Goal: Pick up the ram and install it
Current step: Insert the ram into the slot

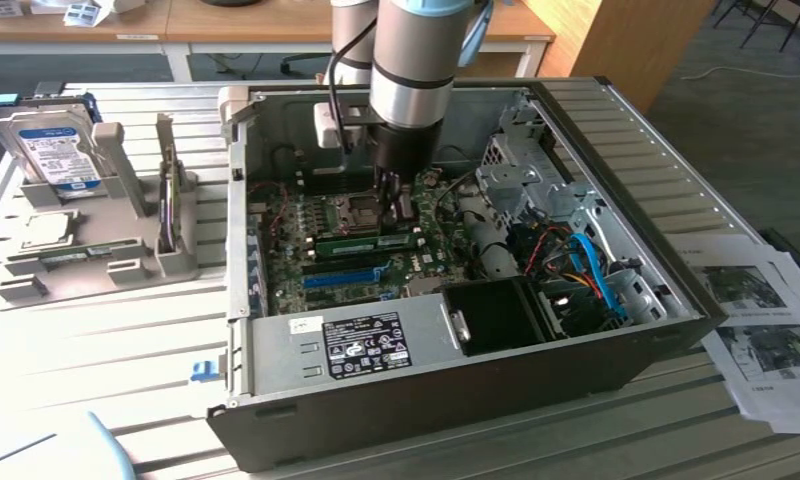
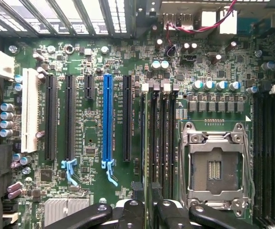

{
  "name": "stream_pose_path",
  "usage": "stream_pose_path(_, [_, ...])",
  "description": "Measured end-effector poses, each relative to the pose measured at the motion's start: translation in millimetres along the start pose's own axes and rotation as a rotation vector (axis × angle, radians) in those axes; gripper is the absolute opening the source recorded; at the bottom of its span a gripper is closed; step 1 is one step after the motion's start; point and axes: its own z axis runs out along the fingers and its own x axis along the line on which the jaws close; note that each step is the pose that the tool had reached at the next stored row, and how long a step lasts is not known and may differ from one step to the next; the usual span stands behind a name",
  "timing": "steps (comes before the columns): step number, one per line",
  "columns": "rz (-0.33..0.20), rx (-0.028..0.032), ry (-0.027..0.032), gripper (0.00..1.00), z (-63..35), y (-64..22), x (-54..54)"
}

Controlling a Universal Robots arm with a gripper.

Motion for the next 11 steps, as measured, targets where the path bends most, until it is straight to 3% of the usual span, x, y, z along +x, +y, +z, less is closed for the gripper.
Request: stream_pose_path(11, [0.000,0.0000,0.0000,0.18,-15.2,0.3,-0.1])
